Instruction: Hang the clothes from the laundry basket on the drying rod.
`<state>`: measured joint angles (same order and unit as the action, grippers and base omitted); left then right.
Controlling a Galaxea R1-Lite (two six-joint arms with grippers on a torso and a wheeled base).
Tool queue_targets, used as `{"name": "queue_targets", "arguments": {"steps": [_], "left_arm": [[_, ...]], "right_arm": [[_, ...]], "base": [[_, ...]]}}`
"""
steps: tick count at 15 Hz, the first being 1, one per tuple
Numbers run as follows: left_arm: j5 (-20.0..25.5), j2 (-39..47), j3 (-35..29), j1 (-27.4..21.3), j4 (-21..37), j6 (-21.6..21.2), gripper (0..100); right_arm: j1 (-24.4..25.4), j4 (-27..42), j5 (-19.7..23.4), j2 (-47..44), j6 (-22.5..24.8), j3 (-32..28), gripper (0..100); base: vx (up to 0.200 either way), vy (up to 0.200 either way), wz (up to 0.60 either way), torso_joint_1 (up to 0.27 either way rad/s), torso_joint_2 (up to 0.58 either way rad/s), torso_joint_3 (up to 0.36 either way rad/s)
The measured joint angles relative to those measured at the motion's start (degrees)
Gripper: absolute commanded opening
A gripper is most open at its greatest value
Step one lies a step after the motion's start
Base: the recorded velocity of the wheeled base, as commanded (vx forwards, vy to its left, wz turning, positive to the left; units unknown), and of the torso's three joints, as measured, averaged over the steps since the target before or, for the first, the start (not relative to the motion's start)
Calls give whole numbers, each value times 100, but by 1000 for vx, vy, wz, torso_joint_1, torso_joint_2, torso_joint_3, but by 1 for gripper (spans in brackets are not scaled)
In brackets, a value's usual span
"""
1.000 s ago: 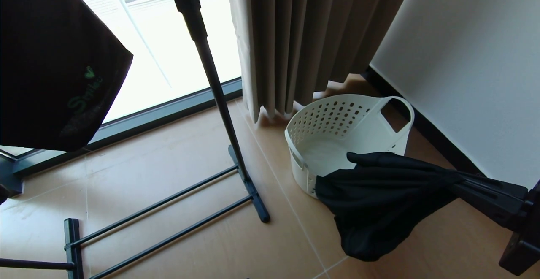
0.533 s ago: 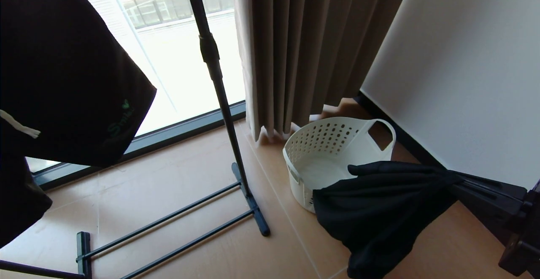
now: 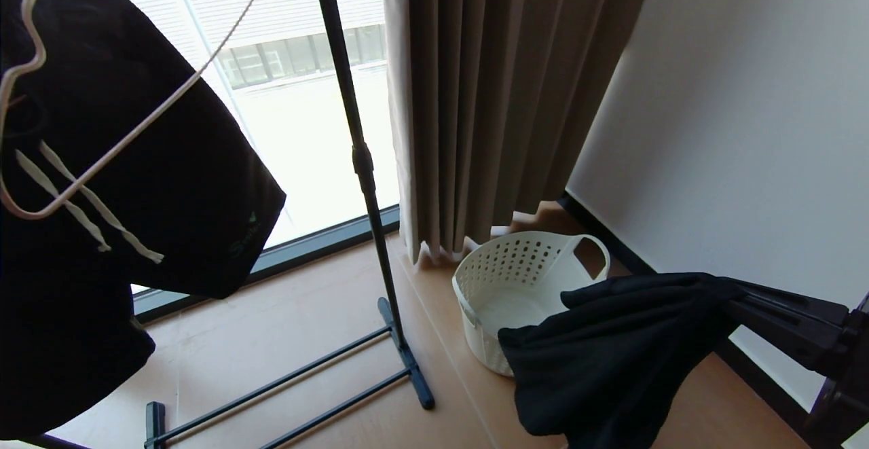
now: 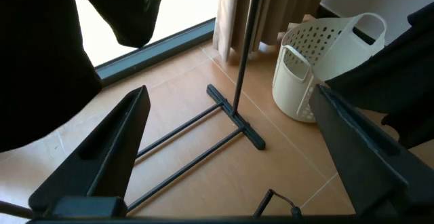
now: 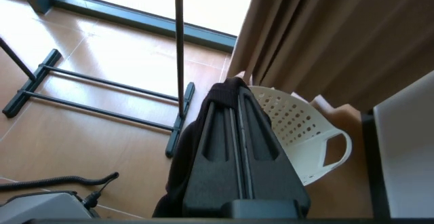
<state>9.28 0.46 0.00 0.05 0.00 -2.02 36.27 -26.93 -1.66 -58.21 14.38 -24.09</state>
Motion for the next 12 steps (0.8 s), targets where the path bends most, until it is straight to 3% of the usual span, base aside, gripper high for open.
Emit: {"name": "queue_targets", "arguments": {"steps": [8,12], "left_arm": [[-2,0,0,2,0,0,100],[-2,-2,0,2,0,2,100]], "right_arm": [[2,-2,0,-2,0,34,0],[0,-2,-1,-2,1,37,0]], "base": [[0,0,0,174,-516,-143],[0,0,0,224,-565,-289]]}}
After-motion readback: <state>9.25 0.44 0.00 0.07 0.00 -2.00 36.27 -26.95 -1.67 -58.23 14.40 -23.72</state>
